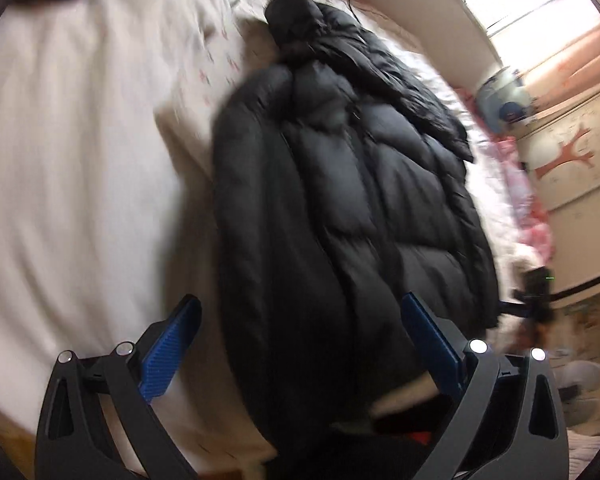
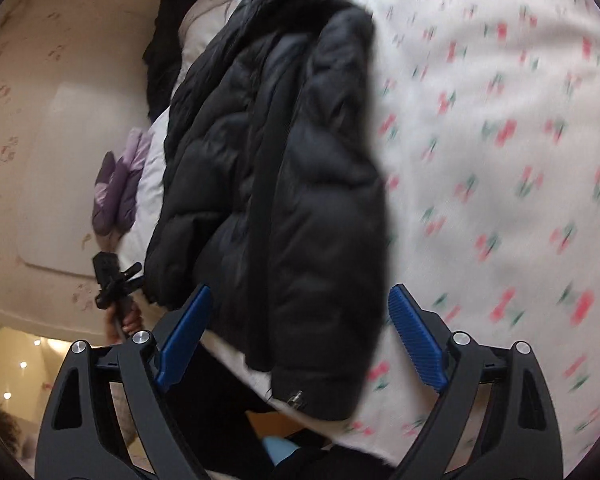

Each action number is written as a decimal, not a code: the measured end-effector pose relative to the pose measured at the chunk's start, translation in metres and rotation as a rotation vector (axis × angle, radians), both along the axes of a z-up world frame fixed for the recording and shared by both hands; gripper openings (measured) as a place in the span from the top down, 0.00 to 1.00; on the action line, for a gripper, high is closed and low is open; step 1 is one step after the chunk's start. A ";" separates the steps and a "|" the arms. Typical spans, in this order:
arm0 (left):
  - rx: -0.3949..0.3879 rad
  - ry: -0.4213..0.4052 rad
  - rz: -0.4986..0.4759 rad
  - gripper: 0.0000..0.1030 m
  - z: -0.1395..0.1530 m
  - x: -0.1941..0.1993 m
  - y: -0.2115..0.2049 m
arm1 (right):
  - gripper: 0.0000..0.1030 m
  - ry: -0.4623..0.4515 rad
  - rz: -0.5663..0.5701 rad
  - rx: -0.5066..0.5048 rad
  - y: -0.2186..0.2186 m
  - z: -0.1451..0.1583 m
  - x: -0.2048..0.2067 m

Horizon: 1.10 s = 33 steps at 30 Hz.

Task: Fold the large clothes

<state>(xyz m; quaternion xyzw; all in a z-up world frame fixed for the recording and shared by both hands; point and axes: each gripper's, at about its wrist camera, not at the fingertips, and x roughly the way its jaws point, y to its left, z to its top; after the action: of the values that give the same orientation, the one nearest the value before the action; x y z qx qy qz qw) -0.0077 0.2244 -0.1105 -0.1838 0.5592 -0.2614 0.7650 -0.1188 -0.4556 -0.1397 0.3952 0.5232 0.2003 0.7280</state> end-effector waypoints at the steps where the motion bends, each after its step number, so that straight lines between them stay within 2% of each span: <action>1: -0.022 0.017 -0.002 0.07 -0.004 -0.007 -0.002 | 0.17 0.002 0.001 0.014 0.004 -0.001 -0.004; 3: -0.042 0.052 -0.013 0.07 -0.012 -0.014 -0.006 | 0.17 0.015 0.019 0.018 0.012 -0.005 0.000; 5: -0.030 0.068 -0.020 0.07 -0.018 -0.017 -0.016 | 0.19 0.009 0.028 0.026 0.021 -0.008 -0.004; 6: -0.030 0.061 -0.015 0.11 -0.019 -0.018 -0.020 | 0.33 -0.005 0.028 0.038 0.023 -0.009 -0.006; 7: -0.035 0.060 -0.009 0.19 -0.018 -0.018 -0.022 | 0.48 -0.017 0.024 0.047 0.027 -0.009 -0.005; 8: -0.030 0.062 0.007 0.47 -0.016 -0.016 -0.026 | 0.76 -0.021 0.015 0.057 0.028 -0.010 -0.005; 9: -0.026 0.063 0.021 0.65 -0.013 -0.015 -0.027 | 0.81 -0.032 0.005 0.061 0.029 -0.011 -0.010; 10: -0.036 0.047 0.024 0.78 -0.007 -0.014 -0.027 | 0.85 -0.053 -0.002 0.050 0.033 -0.007 -0.010; 12: -0.041 0.014 0.028 0.86 0.014 -0.014 -0.028 | 0.89 -0.112 -0.028 0.062 0.032 0.009 -0.010; 14: -0.072 -0.031 0.026 0.90 0.040 -0.018 -0.029 | 0.91 -0.208 -0.078 0.106 0.024 0.039 -0.010; 16: -0.135 -0.088 0.018 0.91 0.074 -0.027 -0.029 | 0.92 -0.326 -0.122 0.122 0.014 0.086 -0.012; 20: -0.215 -0.219 -0.015 0.91 0.150 -0.065 -0.029 | 0.92 -0.491 -0.165 0.134 -0.013 0.168 -0.042; 22: -0.258 -0.256 -0.033 0.92 0.177 -0.089 -0.025 | 0.92 -0.547 -0.178 0.122 -0.028 0.197 -0.068; 25: -0.286 -0.265 -0.081 0.91 0.198 -0.131 -0.014 | 0.92 -0.599 -0.184 0.083 -0.048 0.227 -0.126; 26: -0.278 -0.243 -0.135 0.90 0.197 -0.148 -0.014 | 0.92 -0.595 -0.169 0.050 -0.053 0.230 -0.152; 27: -0.249 -0.222 -0.197 0.84 0.191 -0.164 -0.009 | 0.91 -0.575 -0.151 0.007 -0.057 0.228 -0.173; 28: -0.212 -0.213 -0.243 0.73 0.184 -0.176 -0.010 | 0.90 -0.533 -0.122 -0.029 -0.056 0.220 -0.190; 29: -0.143 -0.189 -0.297 0.66 0.168 -0.192 -0.008 | 0.86 -0.463 -0.071 -0.047 -0.054 0.204 -0.205; 30: -0.073 -0.136 -0.336 0.55 0.145 -0.208 -0.001 | 0.82 -0.374 -0.049 -0.088 -0.054 0.181 -0.221; 31: -0.013 -0.095 -0.329 0.49 0.125 -0.217 0.010 | 0.79 -0.303 -0.055 -0.130 -0.057 0.161 -0.236; 33: 0.095 -0.017 -0.237 0.46 0.093 -0.222 0.045 | 0.76 -0.178 -0.120 -0.196 -0.081 0.121 -0.264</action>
<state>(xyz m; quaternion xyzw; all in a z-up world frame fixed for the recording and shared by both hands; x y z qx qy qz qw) -0.2293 0.2693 -0.0174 -0.0778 0.5823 -0.3246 0.7412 -0.3823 -0.5361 -0.0185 0.3333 0.4490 0.1387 0.8174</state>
